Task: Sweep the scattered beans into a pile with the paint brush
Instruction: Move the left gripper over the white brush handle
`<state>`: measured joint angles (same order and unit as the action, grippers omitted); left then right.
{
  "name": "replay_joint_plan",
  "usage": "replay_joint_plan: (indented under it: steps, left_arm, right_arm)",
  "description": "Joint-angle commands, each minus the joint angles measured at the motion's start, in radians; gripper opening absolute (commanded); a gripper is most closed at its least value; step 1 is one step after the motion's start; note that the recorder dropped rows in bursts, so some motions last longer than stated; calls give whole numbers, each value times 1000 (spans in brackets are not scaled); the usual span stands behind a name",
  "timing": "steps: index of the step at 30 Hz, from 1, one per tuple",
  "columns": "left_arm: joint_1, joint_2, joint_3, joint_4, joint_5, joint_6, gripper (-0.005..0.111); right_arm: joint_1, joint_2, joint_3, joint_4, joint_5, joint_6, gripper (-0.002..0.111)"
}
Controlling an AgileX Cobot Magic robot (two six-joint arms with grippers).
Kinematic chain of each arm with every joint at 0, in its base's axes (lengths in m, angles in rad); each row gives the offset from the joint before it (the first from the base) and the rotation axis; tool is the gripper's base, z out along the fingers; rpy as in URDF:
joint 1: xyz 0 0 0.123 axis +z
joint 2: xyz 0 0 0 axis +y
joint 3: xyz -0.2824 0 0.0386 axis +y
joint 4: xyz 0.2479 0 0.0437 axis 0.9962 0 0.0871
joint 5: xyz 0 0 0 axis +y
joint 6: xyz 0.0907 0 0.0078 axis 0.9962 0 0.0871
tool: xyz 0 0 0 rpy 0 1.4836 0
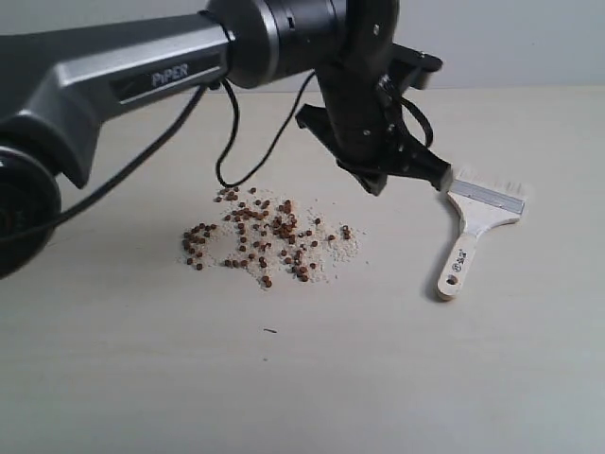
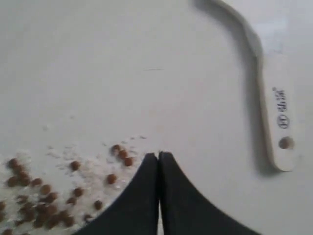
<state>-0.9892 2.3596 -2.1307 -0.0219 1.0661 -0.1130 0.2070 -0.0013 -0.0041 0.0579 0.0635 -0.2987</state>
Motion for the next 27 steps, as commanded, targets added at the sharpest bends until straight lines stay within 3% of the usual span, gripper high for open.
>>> replay_joint_plan:
  steps: [1,4,10,13,17,23,27]
  left_arm:
    - [-38,38,-12,-56,-28,2,15]
    - [-47,49,-12,-66,-36,2,26]
    - [-49,78,-12,-176,-173,2,53]
    - [-67,150,-12,-274,-198,59,54]
    - [-96,200,-12,-273,-216,61,54]
    - [-97,210,-12,-217,-228,39,54]
    - [-99,202,-17,-88,-215,-6,54]
  right_arm:
    - [-5,1,4,-7,0,-2,79]
    - [-5,1,4,-7,0,-2,79]
    - [-5,1,4,-7,0,-2,79]
    - [-5,1,4,-7,0,-2,79]
    - [-5,1,4,-7,0,-2,79]
    - [-5,1,4,-7,0,-2,79]
    - [-5,1,4,-7,0,-2,79]
